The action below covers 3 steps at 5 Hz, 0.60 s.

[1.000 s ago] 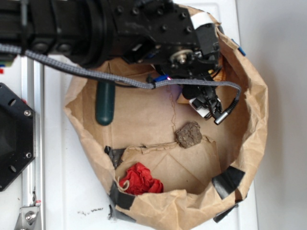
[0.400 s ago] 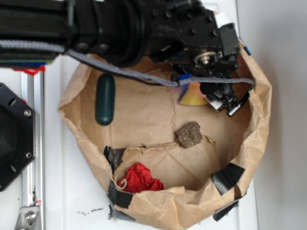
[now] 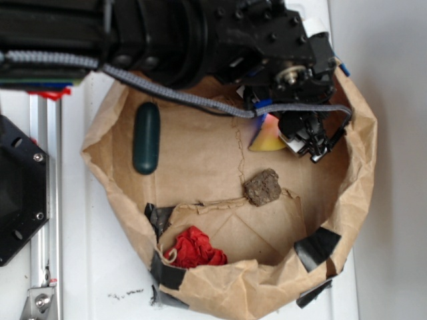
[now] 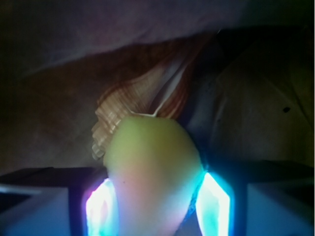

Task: Grab the green sponge.

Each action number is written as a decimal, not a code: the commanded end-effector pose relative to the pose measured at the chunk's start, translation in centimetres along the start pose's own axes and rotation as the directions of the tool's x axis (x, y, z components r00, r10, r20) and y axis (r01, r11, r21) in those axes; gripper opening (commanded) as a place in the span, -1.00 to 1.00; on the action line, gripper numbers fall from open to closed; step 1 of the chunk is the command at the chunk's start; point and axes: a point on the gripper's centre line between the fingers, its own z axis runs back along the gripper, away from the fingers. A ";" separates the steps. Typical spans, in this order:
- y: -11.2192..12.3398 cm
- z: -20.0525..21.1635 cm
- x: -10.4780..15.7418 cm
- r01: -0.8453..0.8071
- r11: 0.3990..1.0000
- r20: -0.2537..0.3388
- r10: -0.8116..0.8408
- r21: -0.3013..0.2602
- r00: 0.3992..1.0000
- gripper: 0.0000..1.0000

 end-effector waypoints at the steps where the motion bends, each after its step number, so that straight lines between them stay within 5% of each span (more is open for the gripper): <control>1: 0.3 6.5 -4.2 0.236 0.959 -0.116 -0.255 -0.156 0.960 -1.00; 3: 0.0 11.7 -8.6 0.593 0.779 -0.179 -0.625 -0.203 0.760 -1.00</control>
